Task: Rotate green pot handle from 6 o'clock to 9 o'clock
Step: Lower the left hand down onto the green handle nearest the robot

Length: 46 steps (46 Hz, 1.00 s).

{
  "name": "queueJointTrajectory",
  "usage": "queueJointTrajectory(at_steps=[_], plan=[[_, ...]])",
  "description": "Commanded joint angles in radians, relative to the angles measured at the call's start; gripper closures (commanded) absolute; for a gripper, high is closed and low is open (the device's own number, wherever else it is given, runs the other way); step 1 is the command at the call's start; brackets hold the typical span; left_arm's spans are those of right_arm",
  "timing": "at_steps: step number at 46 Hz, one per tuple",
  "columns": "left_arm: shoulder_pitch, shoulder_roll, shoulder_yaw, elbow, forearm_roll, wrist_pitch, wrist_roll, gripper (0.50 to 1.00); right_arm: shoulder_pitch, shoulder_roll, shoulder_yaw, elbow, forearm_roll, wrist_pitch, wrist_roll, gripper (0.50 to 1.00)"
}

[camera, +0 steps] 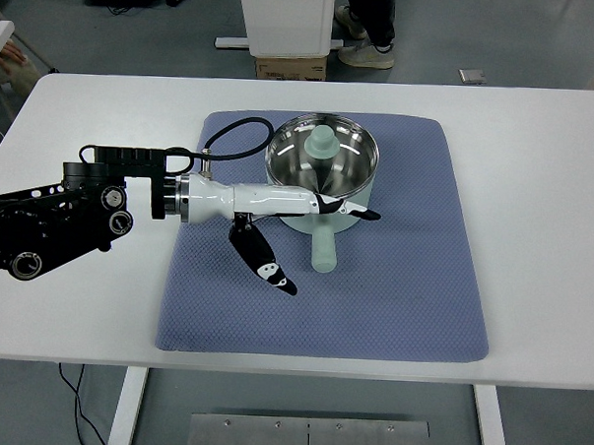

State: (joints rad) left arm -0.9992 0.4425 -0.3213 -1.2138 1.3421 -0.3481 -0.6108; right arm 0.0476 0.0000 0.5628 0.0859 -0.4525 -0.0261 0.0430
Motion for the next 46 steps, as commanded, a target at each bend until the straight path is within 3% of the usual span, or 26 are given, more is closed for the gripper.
queueJointTrajectory(at_steps=[1, 46], plan=[[-0.007, -0.005, 0.011, 0.002, 0.000, 0.000, 0.000, 0.500, 0.000, 0.000, 0.000, 0.000, 0.000, 0.000, 0.000, 0.500], [-0.107, -0.054, 0.125, 0.040, 0.198, 0.035, 0.000, 0.500, 0.000, 0.000, 0.000, 0.000, 0.000, 0.000, 0.000, 0.500]])
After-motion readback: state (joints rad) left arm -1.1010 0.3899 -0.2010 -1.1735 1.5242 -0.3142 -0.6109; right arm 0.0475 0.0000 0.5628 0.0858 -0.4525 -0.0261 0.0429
